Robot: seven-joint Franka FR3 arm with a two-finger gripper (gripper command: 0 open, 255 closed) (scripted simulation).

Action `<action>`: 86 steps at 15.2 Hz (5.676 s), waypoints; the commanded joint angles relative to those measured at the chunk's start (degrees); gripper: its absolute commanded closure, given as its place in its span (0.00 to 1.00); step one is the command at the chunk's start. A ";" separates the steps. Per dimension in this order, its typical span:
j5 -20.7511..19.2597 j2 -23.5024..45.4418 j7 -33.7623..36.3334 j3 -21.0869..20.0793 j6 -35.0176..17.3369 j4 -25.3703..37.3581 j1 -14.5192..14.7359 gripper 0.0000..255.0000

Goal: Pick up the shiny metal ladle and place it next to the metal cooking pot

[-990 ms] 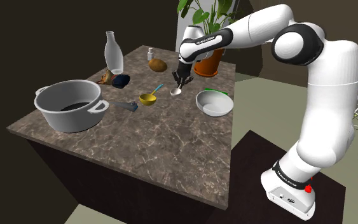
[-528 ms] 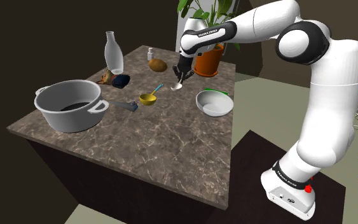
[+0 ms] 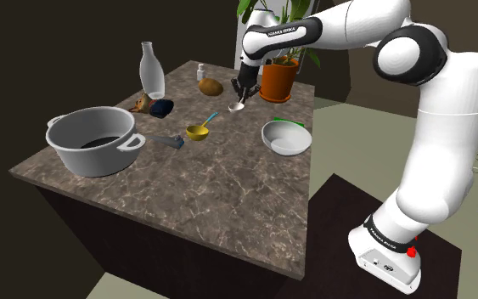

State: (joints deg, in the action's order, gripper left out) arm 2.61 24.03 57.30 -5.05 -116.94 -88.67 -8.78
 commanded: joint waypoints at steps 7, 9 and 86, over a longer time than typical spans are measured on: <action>-0.03 -1.07 0.32 -0.03 5.66 4.57 0.00 1.00; -0.05 -1.23 0.40 -0.03 7.12 5.87 0.01 1.00; -4.97 -4.49 25.34 -7.41 -14.43 -17.92 15.75 1.00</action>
State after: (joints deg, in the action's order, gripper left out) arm -2.35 19.54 82.63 -12.46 -131.34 -106.57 6.96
